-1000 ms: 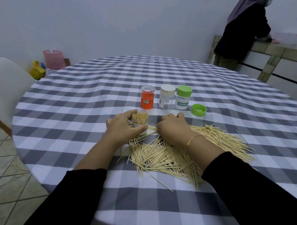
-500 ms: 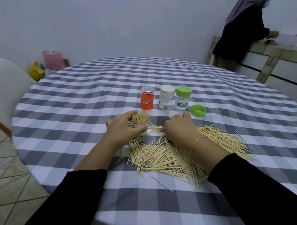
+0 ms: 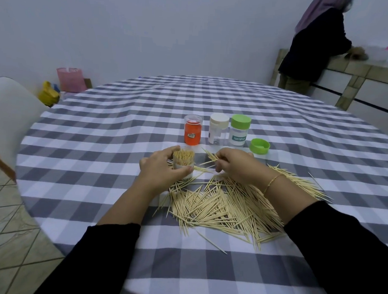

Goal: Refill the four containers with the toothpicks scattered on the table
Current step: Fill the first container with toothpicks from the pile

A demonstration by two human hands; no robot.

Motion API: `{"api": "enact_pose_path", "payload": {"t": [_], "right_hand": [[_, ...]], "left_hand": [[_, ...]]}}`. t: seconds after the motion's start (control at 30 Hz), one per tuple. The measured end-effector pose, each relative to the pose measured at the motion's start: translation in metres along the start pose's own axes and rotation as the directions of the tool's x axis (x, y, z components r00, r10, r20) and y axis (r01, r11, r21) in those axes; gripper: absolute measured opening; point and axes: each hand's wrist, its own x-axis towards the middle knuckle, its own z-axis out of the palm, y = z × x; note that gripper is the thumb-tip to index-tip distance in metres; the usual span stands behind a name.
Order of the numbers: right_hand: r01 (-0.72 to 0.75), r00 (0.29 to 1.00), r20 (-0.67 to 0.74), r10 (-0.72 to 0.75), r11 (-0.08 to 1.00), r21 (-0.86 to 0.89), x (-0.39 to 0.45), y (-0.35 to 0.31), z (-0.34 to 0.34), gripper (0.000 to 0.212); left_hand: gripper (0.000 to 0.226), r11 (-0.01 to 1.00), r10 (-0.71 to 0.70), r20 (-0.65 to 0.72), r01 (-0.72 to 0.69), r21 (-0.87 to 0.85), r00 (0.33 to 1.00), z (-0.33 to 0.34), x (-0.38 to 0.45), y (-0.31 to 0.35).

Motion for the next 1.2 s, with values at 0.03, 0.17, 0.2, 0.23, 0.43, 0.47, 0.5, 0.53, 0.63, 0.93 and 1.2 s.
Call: {"api": "enact_pose_path", "payload": {"t": [0.03, 0.17, 0.2, 0.23, 0.43, 0.47, 0.5, 0.53, 0.63, 0.93, 1.2], "right_hand": [[-0.001, 1.0, -0.001, 0.001, 0.998, 0.068, 0.0, -0.001, 0.0, 0.017], [-0.02, 0.999, -0.022, 0.029, 0.936, 0.35, -0.001, -0.009, -0.001, 0.021], [-0.031, 0.999, -0.026, 0.046, 0.907, 0.419, 0.0, -0.012, 0.0, 0.021], [-0.039, 0.998, -0.029, 0.061, 0.869, 0.492, 0.001, -0.014, 0.0, 0.02], [-0.012, 0.994, -0.061, 0.094, 0.63, 0.777, 0.005, -0.033, -0.007, 0.021], [0.002, 0.992, -0.08, 0.097, 0.625, 0.781, 0.006, -0.037, -0.008, 0.022], [0.021, 0.991, -0.098, 0.092, 0.611, 0.791, 0.008, -0.04, -0.009, 0.023], [0.038, 0.991, -0.107, 0.083, 0.583, 0.811, 0.01, -0.043, -0.01, 0.023], [0.063, 0.988, -0.128, 0.088, 0.524, 0.85, 0.016, -0.054, -0.011, 0.021], [0.134, 0.983, -0.174, 0.061, 0.411, 0.902, 0.027, -0.079, -0.005, 0.016], [0.048, 0.995, -0.08, 0.065, 0.395, 0.917, 0.023, -0.069, 0.02, 0.015]], "left_hand": [[0.068, 1.0, 0.001, 0.001, -0.001, 0.001, 1.0, 0.0, 0.0, 0.0], [0.068, 1.0, 0.003, -0.003, -0.003, 0.002, 1.0, 0.0, 0.0, 0.0], [0.068, 1.0, 0.004, -0.003, -0.004, 0.003, 1.0, 0.0, 0.0, 0.0], [0.068, 1.0, 0.007, -0.003, -0.007, 0.004, 1.0, 0.0, -0.001, 0.0], [0.068, 1.0, 0.012, -0.009, -0.012, -0.011, 1.0, 0.0, -0.002, 0.0], [0.067, 1.0, 0.014, -0.011, -0.015, -0.015, 1.0, 0.0, -0.002, 0.0], [0.067, 1.0, 0.017, -0.014, -0.018, -0.02, 1.0, 0.0, -0.002, 0.0], [0.066, 0.999, 0.019, -0.016, -0.02, -0.026, 1.0, 0.0, -0.002, 0.0], [0.065, 0.999, 0.026, -0.018, -0.026, -0.034, 1.0, 0.0, -0.001, -0.001], [0.064, 0.998, 0.029, -0.026, -0.031, -0.061, 0.999, 0.003, 0.002, -0.006], [0.059, 0.996, 0.056, -0.004, -0.056, -0.071, 0.998, 0.006, 0.007, -0.012]]}}
